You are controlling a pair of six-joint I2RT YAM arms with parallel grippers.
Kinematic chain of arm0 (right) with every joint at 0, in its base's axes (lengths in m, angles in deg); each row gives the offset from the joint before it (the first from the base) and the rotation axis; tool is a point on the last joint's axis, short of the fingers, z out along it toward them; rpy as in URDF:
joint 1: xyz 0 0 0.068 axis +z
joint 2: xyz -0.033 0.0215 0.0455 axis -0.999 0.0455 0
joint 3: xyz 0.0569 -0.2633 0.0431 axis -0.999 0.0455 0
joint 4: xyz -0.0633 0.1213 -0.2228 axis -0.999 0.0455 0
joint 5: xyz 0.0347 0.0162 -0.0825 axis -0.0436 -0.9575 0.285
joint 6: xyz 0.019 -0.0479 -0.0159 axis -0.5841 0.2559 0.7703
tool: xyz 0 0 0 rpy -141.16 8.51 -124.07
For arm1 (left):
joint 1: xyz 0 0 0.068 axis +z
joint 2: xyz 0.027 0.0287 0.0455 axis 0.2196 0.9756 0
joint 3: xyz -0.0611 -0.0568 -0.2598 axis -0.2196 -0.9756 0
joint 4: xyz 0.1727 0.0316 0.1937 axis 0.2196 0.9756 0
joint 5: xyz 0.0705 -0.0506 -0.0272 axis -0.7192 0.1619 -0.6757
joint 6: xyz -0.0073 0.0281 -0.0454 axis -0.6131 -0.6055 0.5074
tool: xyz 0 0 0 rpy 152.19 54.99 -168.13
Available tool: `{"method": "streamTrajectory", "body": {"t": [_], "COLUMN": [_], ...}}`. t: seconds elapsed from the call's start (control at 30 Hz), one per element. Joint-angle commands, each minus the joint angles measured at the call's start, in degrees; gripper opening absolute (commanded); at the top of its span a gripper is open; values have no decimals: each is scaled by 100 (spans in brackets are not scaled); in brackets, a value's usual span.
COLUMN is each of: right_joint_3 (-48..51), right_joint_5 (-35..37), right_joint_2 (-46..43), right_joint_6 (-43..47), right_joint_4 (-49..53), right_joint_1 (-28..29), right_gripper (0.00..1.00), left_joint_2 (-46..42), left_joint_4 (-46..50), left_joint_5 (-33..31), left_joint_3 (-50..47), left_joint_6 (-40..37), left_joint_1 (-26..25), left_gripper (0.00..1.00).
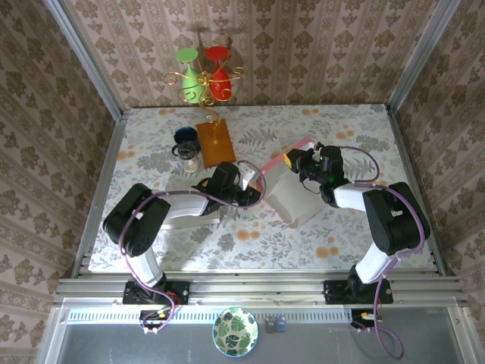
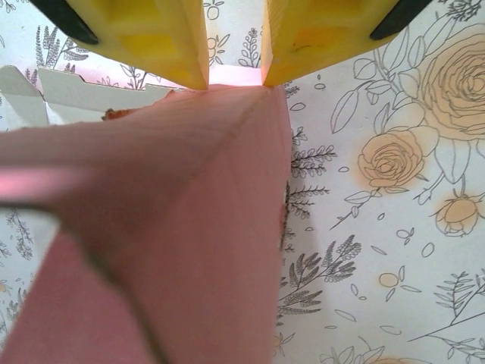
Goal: Fold the paper box
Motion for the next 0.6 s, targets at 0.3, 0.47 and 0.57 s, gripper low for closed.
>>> {"method": "streamTrajectory", "body": {"t": [0.3, 0.47, 0.57], "right_joint_3": [90, 124, 103], "right_joint_5": [-17, 40, 60], "right_joint_2": [55, 19, 16], "right_joint_6": [-52, -75, -79], "right_joint_4": [-204, -205, -200], "right_joint_1": [28, 25, 26], "right_gripper": [0, 0, 0], "left_joint_2": [6, -123, -137], "left_joint_4": [-461, -701, -920], "left_joint_5": [-266, -531, -692], "left_joint_3": [108, 14, -114], "left_joint_6": [-18, 117, 288], "left_joint_1": [-122, -207, -197], "left_gripper": [25, 31, 32]}}
